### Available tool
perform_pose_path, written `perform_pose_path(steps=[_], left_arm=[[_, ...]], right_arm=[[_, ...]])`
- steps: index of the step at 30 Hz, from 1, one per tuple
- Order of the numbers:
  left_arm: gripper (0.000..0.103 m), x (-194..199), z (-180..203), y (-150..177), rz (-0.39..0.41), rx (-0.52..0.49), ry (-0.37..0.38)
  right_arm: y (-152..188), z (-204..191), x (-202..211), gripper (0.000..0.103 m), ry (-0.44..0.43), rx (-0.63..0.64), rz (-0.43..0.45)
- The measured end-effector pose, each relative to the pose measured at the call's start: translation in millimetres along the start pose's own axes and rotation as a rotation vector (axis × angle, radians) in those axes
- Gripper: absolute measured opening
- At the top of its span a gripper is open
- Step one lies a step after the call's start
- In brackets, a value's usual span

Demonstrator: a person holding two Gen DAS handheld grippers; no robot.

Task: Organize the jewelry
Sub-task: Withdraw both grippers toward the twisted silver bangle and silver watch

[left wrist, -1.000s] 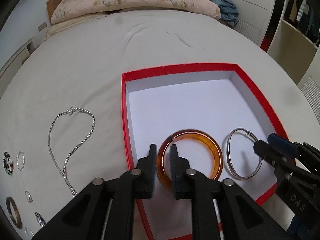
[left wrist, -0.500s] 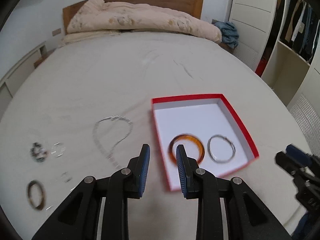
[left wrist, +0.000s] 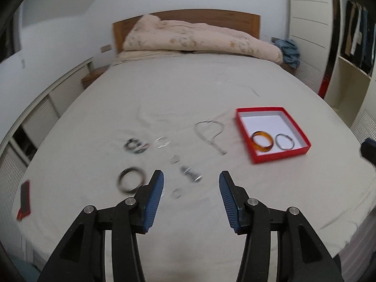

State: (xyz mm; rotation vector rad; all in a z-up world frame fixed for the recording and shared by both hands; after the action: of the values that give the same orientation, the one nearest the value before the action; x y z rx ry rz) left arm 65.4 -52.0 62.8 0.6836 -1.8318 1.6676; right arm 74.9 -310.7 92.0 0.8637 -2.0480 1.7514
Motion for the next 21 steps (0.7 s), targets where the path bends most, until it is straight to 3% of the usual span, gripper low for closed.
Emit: perform_pose_path(steps=[11,21], left_arm=[[0.049,49.7,-93.2,66.7,0.006,0.133,-0.083],[0.048,23.1,-110.3,92.5,-0.057,0.186,-0.074]], right_arm=[[23.3,-64.6,35.5,0.047,-0.085,0.072,0.008],[45.1,-87.8,4.9,0.047,-0.178,0.135,-0.043]])
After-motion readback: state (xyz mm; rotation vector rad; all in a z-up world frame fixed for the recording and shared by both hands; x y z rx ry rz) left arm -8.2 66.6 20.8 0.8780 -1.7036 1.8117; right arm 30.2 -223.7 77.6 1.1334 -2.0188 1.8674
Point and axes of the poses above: each gripper's, at about its wrist camera, not at the fingertips, and x roughly against the way its jaws point, z to its right, y to its underside, the point moved 3 cm from there along -x, roughly the way its jaws point, and after that the axes turned 2 degrees about -x, right-handed, at the moved point
